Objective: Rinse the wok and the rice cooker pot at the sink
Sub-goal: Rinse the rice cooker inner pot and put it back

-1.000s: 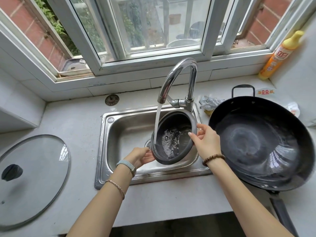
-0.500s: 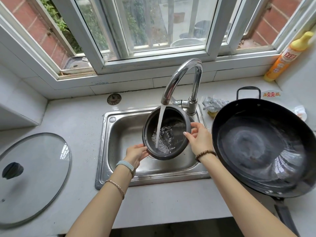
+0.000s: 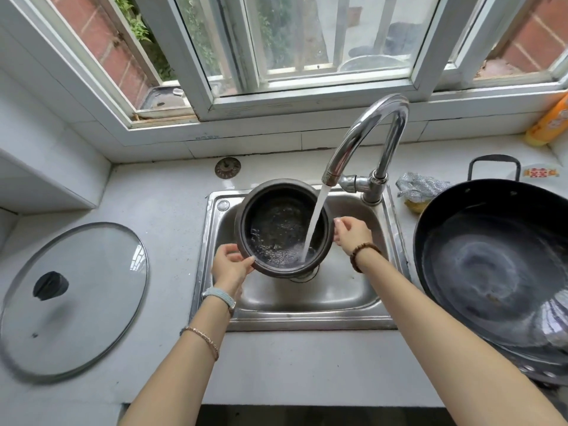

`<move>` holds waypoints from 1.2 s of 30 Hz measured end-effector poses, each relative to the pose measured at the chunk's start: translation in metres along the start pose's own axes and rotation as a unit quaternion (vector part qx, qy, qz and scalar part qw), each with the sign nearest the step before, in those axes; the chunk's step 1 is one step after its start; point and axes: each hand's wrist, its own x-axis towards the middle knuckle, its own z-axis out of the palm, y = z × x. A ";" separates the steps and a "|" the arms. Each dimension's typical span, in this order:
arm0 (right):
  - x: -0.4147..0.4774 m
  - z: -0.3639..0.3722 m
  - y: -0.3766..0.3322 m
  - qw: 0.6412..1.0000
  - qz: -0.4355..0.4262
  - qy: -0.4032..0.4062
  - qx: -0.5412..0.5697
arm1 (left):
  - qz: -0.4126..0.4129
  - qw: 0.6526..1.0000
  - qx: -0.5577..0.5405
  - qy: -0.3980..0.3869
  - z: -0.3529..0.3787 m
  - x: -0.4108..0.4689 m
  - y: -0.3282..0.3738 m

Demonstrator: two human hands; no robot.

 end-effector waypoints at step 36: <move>0.034 -0.001 0.036 0.958 0.099 -0.015 0.270 | 0.200 0.969 0.144 -0.006 0.020 -0.048 -0.032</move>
